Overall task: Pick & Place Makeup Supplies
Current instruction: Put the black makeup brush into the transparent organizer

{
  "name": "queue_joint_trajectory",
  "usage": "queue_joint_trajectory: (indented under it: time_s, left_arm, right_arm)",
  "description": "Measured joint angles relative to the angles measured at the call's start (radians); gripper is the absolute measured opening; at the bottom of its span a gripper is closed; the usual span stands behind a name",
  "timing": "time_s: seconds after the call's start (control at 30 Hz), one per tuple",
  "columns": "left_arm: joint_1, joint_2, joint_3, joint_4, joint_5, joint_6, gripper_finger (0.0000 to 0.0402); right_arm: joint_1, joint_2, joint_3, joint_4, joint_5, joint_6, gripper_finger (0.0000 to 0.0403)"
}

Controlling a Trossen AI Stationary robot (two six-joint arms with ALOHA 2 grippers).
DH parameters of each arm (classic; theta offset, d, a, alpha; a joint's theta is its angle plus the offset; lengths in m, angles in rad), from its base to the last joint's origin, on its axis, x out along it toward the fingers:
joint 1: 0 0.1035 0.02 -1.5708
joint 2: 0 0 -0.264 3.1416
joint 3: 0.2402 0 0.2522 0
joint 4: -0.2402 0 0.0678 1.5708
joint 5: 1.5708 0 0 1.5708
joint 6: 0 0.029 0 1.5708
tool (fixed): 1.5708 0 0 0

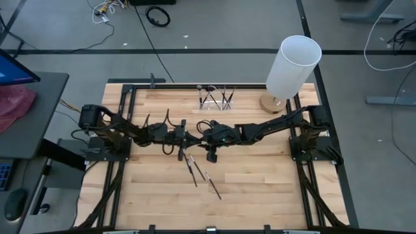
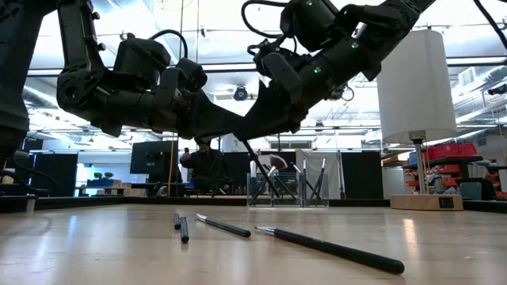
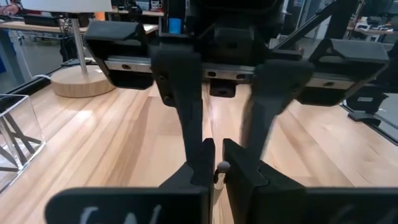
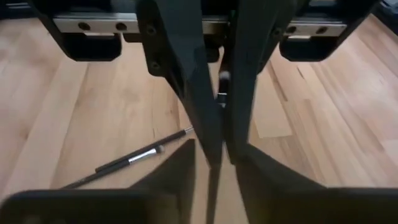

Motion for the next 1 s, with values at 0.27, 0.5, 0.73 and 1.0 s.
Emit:
queue_joint_trajectory:
  time_s: [0.27,0.5,0.73,1.0]
  left_arm:
    - [0.0,0.0,-0.002,0.01,-0.007,0.001,0.003]
    - [0.0,-0.001,0.002,0.08,-0.009,0.001,0.009]
    - [0.006,0.0,-0.003,0.076,-0.009,0.002,0.0186]
    - [0.006,0.0,-0.004,0.003,-0.052,0.002,0.0217]
  right_arm:
    - [0.0,0.006,-0.002,-0.005,0.001,0.006,0.0012]
    - [0.003,0.025,-0.082,0.118,0.042,0.043,0.0005]
    - [0.003,-0.029,-0.274,0.342,0.16,0.165,0.0005]
    - [-0.051,-0.094,-0.518,0.857,0.301,0.17,0.0005]
